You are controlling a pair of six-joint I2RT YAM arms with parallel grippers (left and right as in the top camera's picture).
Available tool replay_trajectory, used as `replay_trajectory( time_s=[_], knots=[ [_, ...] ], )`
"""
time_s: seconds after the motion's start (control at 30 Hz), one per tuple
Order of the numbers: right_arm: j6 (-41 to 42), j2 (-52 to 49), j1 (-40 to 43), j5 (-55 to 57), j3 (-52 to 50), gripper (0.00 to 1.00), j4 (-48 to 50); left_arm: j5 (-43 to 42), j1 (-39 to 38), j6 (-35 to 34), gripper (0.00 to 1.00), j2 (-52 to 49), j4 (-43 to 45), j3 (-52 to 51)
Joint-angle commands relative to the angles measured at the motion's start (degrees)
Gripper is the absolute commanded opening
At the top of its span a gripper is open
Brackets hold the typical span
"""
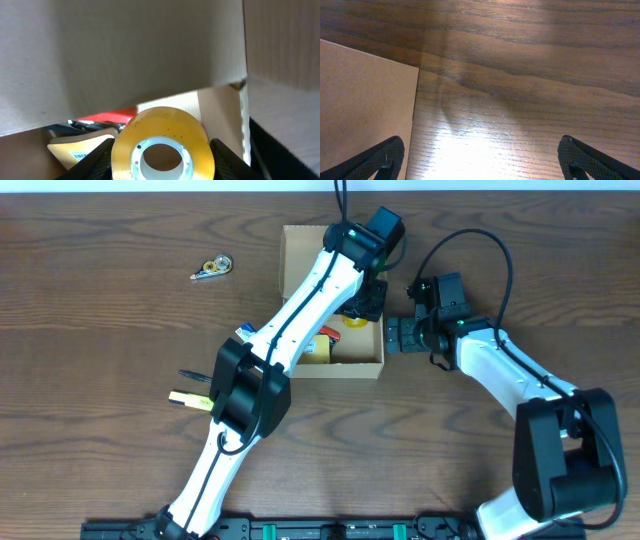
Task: Pack container
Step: 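Lower the tape roll into the box's right side and open the gripper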
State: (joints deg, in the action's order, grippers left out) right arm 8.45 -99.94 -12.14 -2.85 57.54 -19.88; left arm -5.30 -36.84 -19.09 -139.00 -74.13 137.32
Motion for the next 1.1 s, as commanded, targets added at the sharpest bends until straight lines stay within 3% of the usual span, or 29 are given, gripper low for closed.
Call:
replay_trajectory(
  time_s=[0.0,0.3,0.33,0.4,0.57,0.9,1.07],
  knots=[
    [-0.83,-0.52,0.15,0.02,-0.13,0.99,-0.07,2.82,0.07,-4.57,0.06,0.35,0.61,-0.31],
    [-0.83,-0.52,0.15,0.02,-0.13,0.99,-0.07,2.71,0.04,-5.84,0.06,0.35,0.04,-0.33],
    [-0.83,-0.52,0.15,0.0,-0.13,0.99,-0.07,2.51,0.04,-5.81,0.08,0.35,-0.2,-0.33],
    [-0.83,-0.52,0.15,0.02,-0.13,0.99,-0.07,1.66,0.04,-5.81,0.23,0.35,-0.52,-0.33],
    [-0.83,-0.52,0.15,0.02,-0.13,0.99,-0.07,0.81,-0.11,-5.81,0.29,0.35,-0.81,-0.33],
    [-0.83,-0.52,0.15,0.02,-0.13,0.99,-0.07,0.79,-1.07,-5.11,0.58,0.35,-0.15,-0.33],
    [-0.83,-0.52,0.17,0.02,-0.13,0.99,-0.07,0.76,-1.27,-5.11,0.61,0.35,-0.13,-0.33]
  ],
)
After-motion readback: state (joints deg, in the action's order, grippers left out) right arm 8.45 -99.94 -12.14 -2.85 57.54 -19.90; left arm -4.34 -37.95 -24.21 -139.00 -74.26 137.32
